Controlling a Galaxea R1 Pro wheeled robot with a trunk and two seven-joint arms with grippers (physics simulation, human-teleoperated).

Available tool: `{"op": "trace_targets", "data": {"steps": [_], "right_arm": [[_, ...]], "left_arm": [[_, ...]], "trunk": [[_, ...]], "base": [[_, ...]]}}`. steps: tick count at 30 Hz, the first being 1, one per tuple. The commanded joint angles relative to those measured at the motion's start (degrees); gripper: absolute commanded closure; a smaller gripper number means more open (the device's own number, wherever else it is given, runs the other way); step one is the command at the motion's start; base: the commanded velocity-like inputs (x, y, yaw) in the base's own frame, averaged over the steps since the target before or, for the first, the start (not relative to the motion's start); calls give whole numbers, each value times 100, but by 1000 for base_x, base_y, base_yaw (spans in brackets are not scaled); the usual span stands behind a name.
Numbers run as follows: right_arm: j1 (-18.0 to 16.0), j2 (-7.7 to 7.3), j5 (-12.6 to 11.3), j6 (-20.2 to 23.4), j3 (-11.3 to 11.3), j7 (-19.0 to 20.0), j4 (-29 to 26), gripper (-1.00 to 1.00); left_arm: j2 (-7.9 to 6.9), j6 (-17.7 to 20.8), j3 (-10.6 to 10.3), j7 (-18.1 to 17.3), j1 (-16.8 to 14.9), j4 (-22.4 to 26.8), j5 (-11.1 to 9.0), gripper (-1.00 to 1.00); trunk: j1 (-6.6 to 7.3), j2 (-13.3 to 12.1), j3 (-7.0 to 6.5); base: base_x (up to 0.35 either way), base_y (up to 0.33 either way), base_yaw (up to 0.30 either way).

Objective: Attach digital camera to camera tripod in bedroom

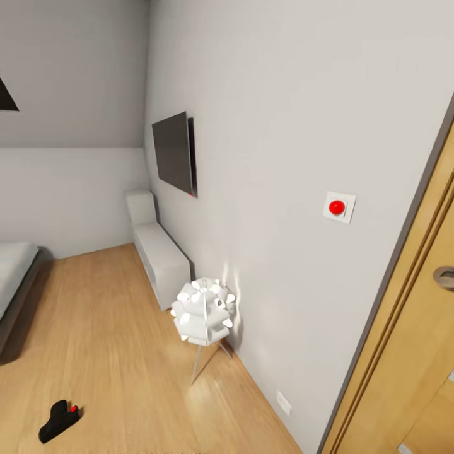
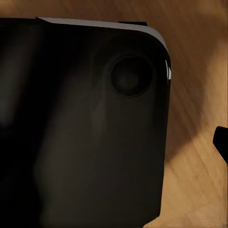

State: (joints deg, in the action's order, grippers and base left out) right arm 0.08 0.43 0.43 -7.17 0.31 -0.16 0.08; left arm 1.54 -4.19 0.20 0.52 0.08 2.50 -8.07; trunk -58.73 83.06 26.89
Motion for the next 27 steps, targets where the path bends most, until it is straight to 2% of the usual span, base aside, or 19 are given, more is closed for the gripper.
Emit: {"op": "trace_targets", "data": {"steps": [1, 27], "right_arm": [[1, -2, 3, -21, 2, -2, 1, -100], [1, 1, 5, -21, 4, -2, 1, -100]], "left_arm": [[2, -10, -2, 6, 1, 5, -44, -100], [4, -12, 3, 9, 1, 5, -45, -100]], "trunk": [[0, 2, 4], [0, 2, 4]], "base": [[0, 0, 300], [0, 0, 300]]}}
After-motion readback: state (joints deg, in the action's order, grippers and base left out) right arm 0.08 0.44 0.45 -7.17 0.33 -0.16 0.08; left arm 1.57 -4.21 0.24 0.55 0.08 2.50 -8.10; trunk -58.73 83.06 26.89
